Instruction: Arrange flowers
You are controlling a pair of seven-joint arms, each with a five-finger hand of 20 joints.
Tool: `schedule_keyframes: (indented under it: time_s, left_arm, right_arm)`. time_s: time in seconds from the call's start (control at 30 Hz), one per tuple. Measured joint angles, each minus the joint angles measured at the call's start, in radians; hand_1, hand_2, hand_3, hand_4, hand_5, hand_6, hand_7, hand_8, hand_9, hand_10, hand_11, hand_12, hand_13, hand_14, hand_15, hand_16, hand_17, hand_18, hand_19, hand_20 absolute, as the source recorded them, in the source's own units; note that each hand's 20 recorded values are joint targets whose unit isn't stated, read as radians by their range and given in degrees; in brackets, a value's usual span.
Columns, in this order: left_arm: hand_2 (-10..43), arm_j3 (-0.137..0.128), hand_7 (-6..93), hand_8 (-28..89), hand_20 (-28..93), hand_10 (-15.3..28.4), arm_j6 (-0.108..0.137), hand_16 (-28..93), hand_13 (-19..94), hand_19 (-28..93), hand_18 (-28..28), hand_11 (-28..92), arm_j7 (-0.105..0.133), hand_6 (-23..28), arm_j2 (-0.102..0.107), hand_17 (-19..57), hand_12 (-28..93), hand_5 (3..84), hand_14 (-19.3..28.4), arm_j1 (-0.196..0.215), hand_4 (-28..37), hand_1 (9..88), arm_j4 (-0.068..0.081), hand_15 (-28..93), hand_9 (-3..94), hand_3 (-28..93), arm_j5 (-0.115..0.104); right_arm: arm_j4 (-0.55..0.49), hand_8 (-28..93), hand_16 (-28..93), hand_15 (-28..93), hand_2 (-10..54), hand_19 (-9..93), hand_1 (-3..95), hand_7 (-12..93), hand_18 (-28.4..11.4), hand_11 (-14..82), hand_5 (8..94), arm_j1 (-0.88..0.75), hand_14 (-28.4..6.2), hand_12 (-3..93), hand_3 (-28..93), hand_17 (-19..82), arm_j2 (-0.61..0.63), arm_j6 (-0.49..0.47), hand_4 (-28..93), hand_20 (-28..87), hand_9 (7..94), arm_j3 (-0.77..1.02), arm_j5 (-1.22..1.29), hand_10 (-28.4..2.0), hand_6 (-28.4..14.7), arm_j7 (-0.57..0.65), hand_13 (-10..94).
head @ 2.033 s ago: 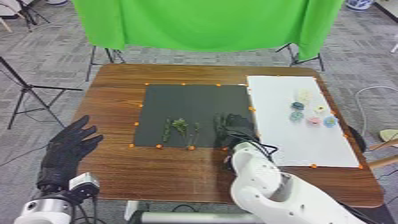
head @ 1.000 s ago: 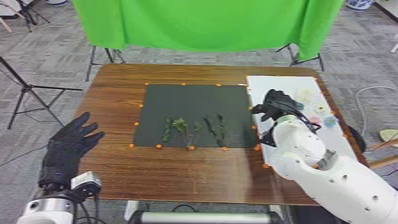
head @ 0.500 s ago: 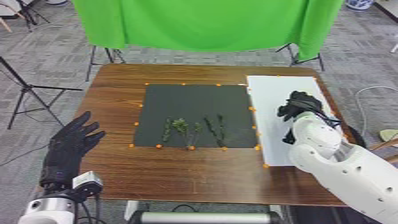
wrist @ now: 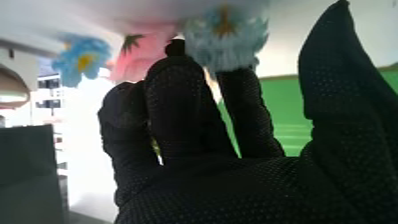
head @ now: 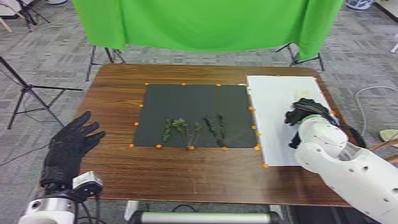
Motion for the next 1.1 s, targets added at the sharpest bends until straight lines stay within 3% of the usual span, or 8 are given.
schedule_keyframes:
  time_s: [0.47, 0.7, 0.77, 0.83, 0.97, 1.1]
  left_arm:
    - [7.1, -0.001, 13.9, -10, -7, 18.8, -0.001, -10, 26, 65, 24.0, 26, -0.009, 8.9, -0.007, -7.7, 8, 34.5, 25.6, -0.001, -18.7, 25.5, 0.000, 49, 31.4, 81, 0.002]
    - [7.1, -0.007, 13.9, -10, -7, 18.7, -0.014, -10, 26, 65, 24.0, 27, -0.042, 8.9, -0.023, -7.7, 8, 34.5, 25.8, 0.002, -18.7, 25.6, -0.001, 49, 31.4, 81, 0.013]
    - [7.2, -0.007, 13.8, -10, -7, 18.7, -0.018, -10, 26, 65, 24.0, 26, -0.049, 8.9, -0.027, -7.7, 8, 34.5, 25.8, 0.001, -18.8, 25.6, -0.001, 49, 31.4, 81, 0.016]
    - [7.1, -0.007, 13.8, -10, -7, 18.7, -0.020, -10, 26, 65, 24.0, 26, -0.051, 9.0, -0.028, -7.7, 8, 34.6, 25.8, 0.001, -18.7, 25.6, -0.001, 49, 31.4, 81, 0.016]
    - [7.1, -0.007, 13.8, -10, -7, 18.7, -0.024, -10, 26, 65, 24.0, 26, -0.053, 8.9, -0.028, -7.7, 8, 34.6, 25.7, 0.000, -18.7, 25.6, -0.001, 49, 31.4, 81, 0.017]
    - [7.0, -0.007, 13.8, -10, -6, 18.7, -0.024, -10, 26, 65, 24.0, 27, -0.054, 8.9, -0.029, -7.7, 8, 34.6, 25.6, -0.004, -18.7, 25.5, -0.001, 49, 31.4, 82, 0.017]
  right_arm:
    - [-0.018, -16, 8, 86, -9.0, 93, 35.7, 26, -27.7, 22.2, 54.3, -0.046, -13.1, 13.9, 90, 36, -0.032, -0.026, -25, 49, 57.0, 0.093, 0.055, -21.5, -7.6, 0.012, 67]
    - [-0.035, -17, 9, 84, -9.4, 93, 40.2, 31, -26.9, 26.0, 59.7, -0.081, -11.1, 14.2, 90, 37, -0.031, 0.022, -26, 49, 64.8, 0.124, 0.062, -18.9, -6.3, 0.027, 70]
    - [-0.034, -11, 11, 83, -9.5, 93, 42.6, 32, -26.7, 27.4, 60.6, -0.083, -10.6, 14.5, 89, 38, -0.031, 0.048, -27, 48, 67.0, 0.124, 0.067, -17.9, -6.2, 0.031, 71]
    - [-0.033, -4, 12, 83, -9.5, 93, 46.3, 34, -26.4, 27.3, 61.9, -0.083, -9.5, 17.0, 87, 38, -0.029, 0.065, -28, 48, 70.6, 0.118, 0.068, -16.1, -6.2, 0.033, 73]
    - [-0.033, -3, 12, 82, -9.5, 93, 48.2, 36, -26.2, 23.6, 62.4, -0.074, -8.9, 21.4, 86, 39, -0.027, 0.075, -28, 48, 72.9, 0.098, 0.061, -14.3, -6.1, 0.036, 74]
    - [-0.031, -4, 12, 82, -9.5, 93, 45.9, 35, -26.2, 25.5, 61.6, -0.068, -8.5, 20.3, 87, 39, -0.027, 0.075, -28, 47, 71.7, 0.091, 0.059, -15.2, -6.1, 0.043, 74]
